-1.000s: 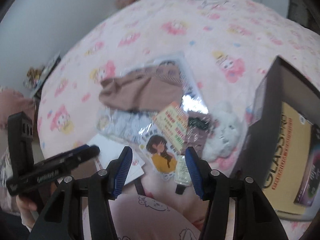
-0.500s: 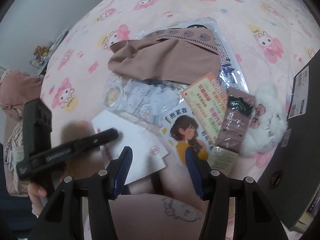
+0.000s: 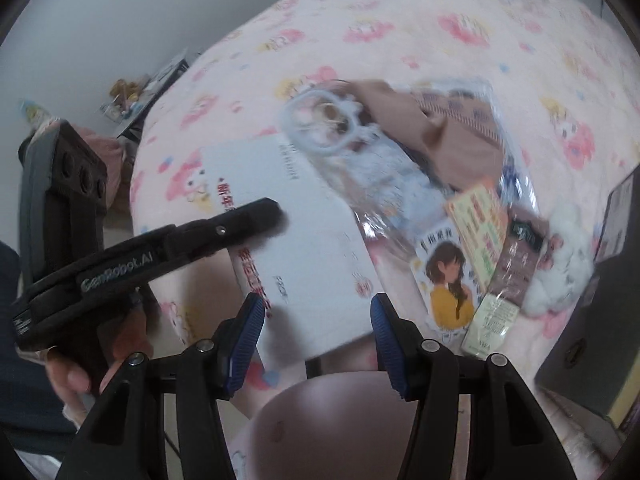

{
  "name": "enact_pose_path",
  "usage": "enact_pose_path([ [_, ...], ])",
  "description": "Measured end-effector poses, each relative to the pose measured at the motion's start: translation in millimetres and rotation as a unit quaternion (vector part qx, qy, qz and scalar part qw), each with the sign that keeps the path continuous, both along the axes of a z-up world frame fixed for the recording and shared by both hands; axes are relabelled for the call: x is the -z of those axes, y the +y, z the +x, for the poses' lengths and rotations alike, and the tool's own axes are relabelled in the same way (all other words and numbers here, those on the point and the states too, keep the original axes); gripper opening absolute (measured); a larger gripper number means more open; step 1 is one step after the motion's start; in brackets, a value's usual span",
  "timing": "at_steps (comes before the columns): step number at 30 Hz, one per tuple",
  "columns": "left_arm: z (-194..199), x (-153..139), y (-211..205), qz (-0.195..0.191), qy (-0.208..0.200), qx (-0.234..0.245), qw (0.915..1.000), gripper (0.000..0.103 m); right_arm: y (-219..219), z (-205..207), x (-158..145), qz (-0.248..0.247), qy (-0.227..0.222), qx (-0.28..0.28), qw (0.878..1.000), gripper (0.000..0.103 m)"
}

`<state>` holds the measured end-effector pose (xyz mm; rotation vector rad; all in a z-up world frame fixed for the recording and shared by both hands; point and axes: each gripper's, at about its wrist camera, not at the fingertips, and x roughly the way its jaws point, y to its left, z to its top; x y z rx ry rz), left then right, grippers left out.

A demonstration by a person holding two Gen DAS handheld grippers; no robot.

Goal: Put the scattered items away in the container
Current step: 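Move the left gripper to the pile and grasp the red-and-white greeting card, then carry the card into the open box and lower it beside the GLASS box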

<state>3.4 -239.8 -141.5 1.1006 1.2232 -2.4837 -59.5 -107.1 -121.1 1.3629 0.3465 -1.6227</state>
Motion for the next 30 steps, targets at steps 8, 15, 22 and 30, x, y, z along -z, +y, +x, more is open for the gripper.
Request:
enact_pose_path([
  [8, -21.0, -73.7, 55.6, -0.105, 0.043, 0.07, 0.991, 0.0, 61.1, -26.2, -43.5, -0.028, 0.028, 0.08, 0.996, 0.052],
  [15, -100.6, -108.6, 150.5, -0.185, 0.049, 0.163, 0.9679, 0.0, 158.9, -77.5, -81.2, -0.049, 0.052, 0.171, 0.983, 0.051],
  [22, -176.0, -77.0, 272.1, -0.258, 0.012, 0.26, 0.9305, 0.0, 258.6, -123.5, -78.0, -0.011, 0.085, 0.248, 0.965, 0.052],
  [30, -240.2, -19.8, 383.4, -0.29, -0.052, 0.379, 0.8773, 0.0, 363.2, -174.5, -53.2, 0.003, 0.098, 0.342, 0.935, 0.052],
])
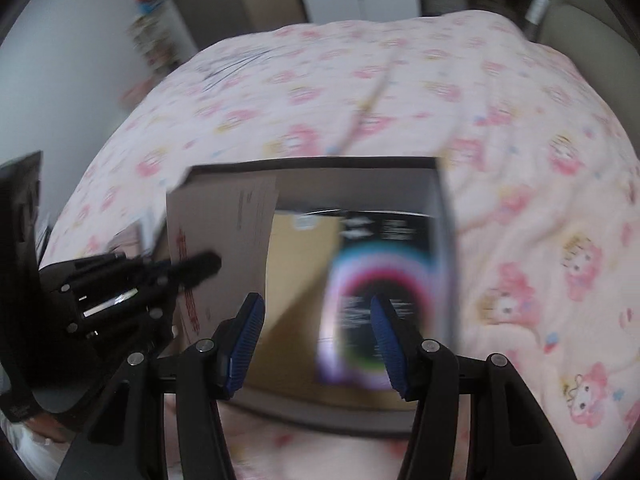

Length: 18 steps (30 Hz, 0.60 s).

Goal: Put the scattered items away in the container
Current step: 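Carry the card into the open box and lower it beside the GLASS box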

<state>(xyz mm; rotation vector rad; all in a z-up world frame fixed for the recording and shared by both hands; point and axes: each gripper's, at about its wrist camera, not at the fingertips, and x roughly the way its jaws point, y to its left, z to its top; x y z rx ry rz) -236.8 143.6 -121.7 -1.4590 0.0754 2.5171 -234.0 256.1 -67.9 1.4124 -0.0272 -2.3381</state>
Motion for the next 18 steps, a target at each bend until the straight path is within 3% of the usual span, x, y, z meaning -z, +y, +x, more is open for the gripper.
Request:
enact_pose_path([
  [3, 3.9, 8.8, 20.3, -0.013, 0.017, 0.022, 0.9995, 0.0, 31.6, -2.3, 26.0, -0.062, -0.02, 0.028, 0.998, 0.052],
  [5, 7.8, 11.0, 27.9, -0.011, 0.022, 0.04, 0.9989, 0.001, 38.3, -3.7, 34.0, -0.072, -0.037, 0.04, 0.996, 0.051],
  [9, 16.2, 16.6, 33.3, 0.033, 0.009, 0.07, 0.9969, 0.007, 39.8, -1.1, 8.1, -0.069, 0.028, 0.053, 0.996, 0.052],
  [11, 20.1, 20.4, 32.0, 0.07, -0.006, 0.078, 0.9945, 0.009, 45.8, -2.7, -0.2, -0.098, 0.045, 0.066, 0.992, 0.052],
  [14, 19.7, 27.5, 33.0, 0.102, -0.035, 0.09, 0.9901, 0.017, 47.6, -7.9, 7.6, -0.133, 0.017, 0.062, 0.989, 0.052],
  [18, 15.2, 45.1, 21.4, 0.145, -0.108, 0.082, 0.98, 0.028, 38.8, -8.6, 24.7, -0.127, -0.018, 0.043, 0.991, 0.052],
])
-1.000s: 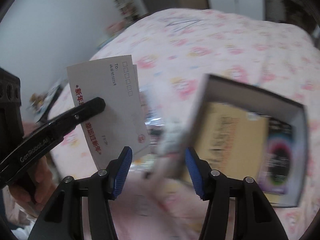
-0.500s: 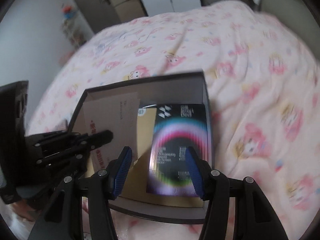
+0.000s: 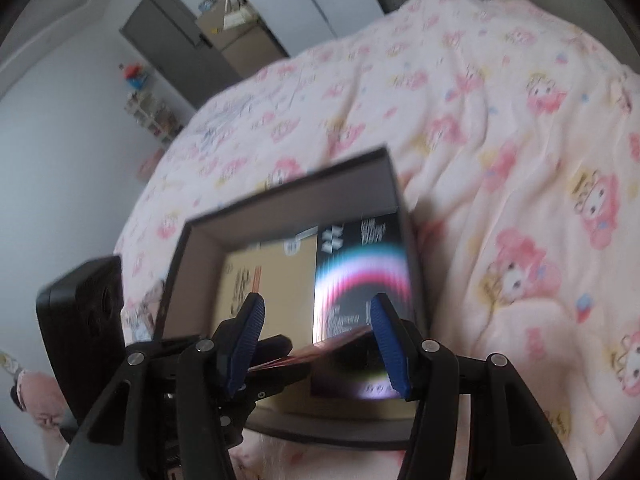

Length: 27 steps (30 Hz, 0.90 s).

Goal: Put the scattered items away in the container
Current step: 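Carry the card into the open box and lower it beside the GLASS box, then open the left gripper to release the red card in the box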

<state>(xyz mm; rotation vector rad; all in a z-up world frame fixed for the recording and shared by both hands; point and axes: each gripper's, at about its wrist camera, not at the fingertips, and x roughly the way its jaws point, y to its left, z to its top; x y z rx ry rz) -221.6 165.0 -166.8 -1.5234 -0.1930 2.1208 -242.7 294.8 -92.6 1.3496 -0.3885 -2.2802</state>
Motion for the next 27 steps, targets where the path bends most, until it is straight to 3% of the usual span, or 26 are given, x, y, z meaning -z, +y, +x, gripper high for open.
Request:
enact_pose_path([
  [2, -3.2, 9.4, -11.4, 0.03, -0.046, -0.003, 0.9985, 0.042, -6.8, 4.2, 2.3, 0.018, -0.004, -0.005, 1.0, 0.052],
  [4, -6.5, 13.2, -26.7, 0.082, -0.081, -0.008, 0.9933, 0.046, -11.6, 8.2, 6.0, 0.036, -0.007, -0.009, 0.999, 0.051],
  [6, -7.4, 7.8, -39.1, 0.106, -0.079, -0.019, 0.9911, 0.046, -15.3, 11.3, 10.1, 0.05, -0.008, -0.014, 0.999, 0.051],
  [8, -6.1, 0.9, -41.3, 0.097, -0.063, -0.02, 0.9931, 0.046, -15.0, 13.0, 12.8, 0.049, -0.007, -0.015, 0.999, 0.051],
  [11, -4.2, -0.6, -38.6, 0.144, -0.076, -0.002, 0.9866, 0.046, -15.0, 11.2, 14.3, 0.04, -0.014, -0.016, 0.999, 0.051],
  [14, -3.6, 0.6, -33.5, 0.111, -0.068, -0.014, 0.9914, 0.045, -16.8, 9.0, 17.0, 0.048, -0.017, -0.014, 0.999, 0.051],
  [18, -6.0, 7.7, -34.3, 0.128, -0.094, -0.012, 0.9873, 0.043, -20.2, 8.2, 20.9, 0.055, -0.025, -0.018, 0.998, 0.051],
  [21, -6.1, -2.6, -42.1, 0.079, -0.061, -0.041, 0.9942, 0.043, -27.1, 10.9, 22.8, 0.069, -0.028, -0.027, 0.997, 0.051],
  [23, -7.2, -8.9, -47.1, -0.002, -0.022, -0.07, 0.9973, 0.044, -32.7, 9.9, 28.2, 0.078, -0.038, -0.035, 0.996, 0.051],
  [25, -8.5, -6.2, -49.2, -0.067, -0.008, -0.099, 0.9928, 0.044, -42.1, 5.4, 36.2, 0.099, -0.054, -0.048, 0.992, 0.052],
  [27, -10.7, 1.7, -53.1, -0.067, -0.023, -0.112, 0.9912, 0.043, -53.6, 0.2, 41.3, 0.136, -0.058, -0.058, 0.987, 0.052],
])
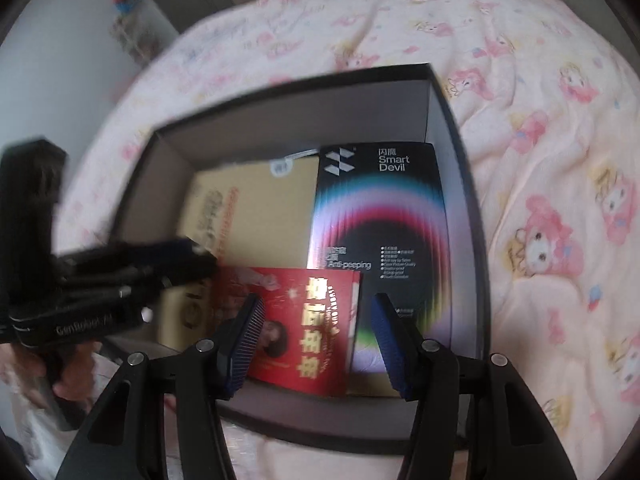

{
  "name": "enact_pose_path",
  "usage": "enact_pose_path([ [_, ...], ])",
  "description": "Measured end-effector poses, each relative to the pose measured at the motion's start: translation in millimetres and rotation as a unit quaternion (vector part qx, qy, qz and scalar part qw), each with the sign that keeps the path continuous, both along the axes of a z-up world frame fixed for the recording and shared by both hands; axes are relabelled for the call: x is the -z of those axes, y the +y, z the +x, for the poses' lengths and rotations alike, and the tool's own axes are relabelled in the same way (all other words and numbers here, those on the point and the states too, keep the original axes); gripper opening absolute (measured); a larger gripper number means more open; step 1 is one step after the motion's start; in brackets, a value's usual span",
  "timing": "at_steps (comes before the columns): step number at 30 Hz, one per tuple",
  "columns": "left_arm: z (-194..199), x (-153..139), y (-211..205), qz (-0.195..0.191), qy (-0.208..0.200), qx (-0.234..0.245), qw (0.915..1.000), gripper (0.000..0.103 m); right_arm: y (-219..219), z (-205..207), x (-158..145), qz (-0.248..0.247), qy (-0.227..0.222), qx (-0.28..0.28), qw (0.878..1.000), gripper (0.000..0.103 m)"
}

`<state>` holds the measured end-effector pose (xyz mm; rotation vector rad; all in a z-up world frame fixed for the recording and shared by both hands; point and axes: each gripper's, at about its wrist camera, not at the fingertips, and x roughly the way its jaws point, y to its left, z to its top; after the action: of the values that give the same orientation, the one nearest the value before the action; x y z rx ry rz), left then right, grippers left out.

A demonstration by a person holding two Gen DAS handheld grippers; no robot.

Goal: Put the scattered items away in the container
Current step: 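Open the left gripper to release the red card in the box, then push the red card flat against the GLASS box with the left gripper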

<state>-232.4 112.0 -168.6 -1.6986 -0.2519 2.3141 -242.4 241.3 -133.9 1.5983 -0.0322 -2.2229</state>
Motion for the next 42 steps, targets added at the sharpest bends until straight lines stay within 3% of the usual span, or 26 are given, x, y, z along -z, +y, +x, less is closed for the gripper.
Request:
enact_pose_path([
  [3, -3.0, 1.8, 1.6, -0.026, 0.009, -0.023, 0.9994, 0.042, -14.0, -10.6, 15.0, 0.046, -0.026, -0.008, 0.999, 0.051],
  [5, -3.3, -0.8, 1.0, -0.047, 0.023, -0.035, 0.998, 0.033, -20.4, -14.8, 27.3, 0.07, -0.038, -0.017, 0.997, 0.052],
  [8, -5.5, 0.1, -3.7, -0.019, 0.012, -0.046, 0.9987, 0.03, -25.1, -13.5, 35.3, 0.086, -0.038, -0.028, 0.995, 0.054],
  [13, -6.7, 5.3, -18.4, 0.026, -0.015, -0.055, 0.998, 0.031, -29.2, -6.6, 32.0, 0.021, -0.053, -0.051, 0.997, 0.054],
  [17, -4.4, 6.1, -31.5, 0.026, -0.016, -0.06, 0.9977, 0.032, -38.4, -1.1, 31.0, -0.061, -0.085, -0.088, 0.991, 0.054],
  [19, -3.5, 8.1, -32.5, 0.019, -0.019, -0.057, 0.998, 0.032, -35.6, -0.7, 26.6, -0.055, -0.065, -0.074, 0.994, 0.054],
  [21, -3.8, 10.4, -30.8, 0.006, -0.024, -0.055, 0.9982, 0.032, -29.2, 1.8, 14.7, -0.009, -0.006, -0.052, 0.999, 0.054],
  [23, -3.8, 12.0, -29.8, -0.005, -0.031, -0.056, 0.998, 0.032, -20.6, 4.6, 5.3, 0.007, 0.03, -0.035, 0.999, 0.054],
  [30, -7.7, 25.8, -28.2, 0.035, -0.096, -0.06, 0.9929, 0.034, -5.8, 2.7, 6.9, 0.019, 0.03, -0.022, 0.999, 0.054],
  [34, -1.2, 2.2, -39.8, -0.005, -0.082, -0.096, 0.992, 0.039, -15.2, 3.9, 9.7, 0.03, 0.028, -0.026, 0.999, 0.054],
  [38, 5.5, -0.5, -39.6, -0.017, -0.115, -0.105, 0.9876, 0.041, -10.9, 7.0, 10.3, 0.02, 0.016, -0.028, 0.999, 0.054],
  [42, 7.7, 8.6, -24.4, -0.111, -0.136, -0.113, 0.978, 0.041, -8.3, 8.0, 7.2, 0.016, 0.013, -0.028, 0.999, 0.054],
])
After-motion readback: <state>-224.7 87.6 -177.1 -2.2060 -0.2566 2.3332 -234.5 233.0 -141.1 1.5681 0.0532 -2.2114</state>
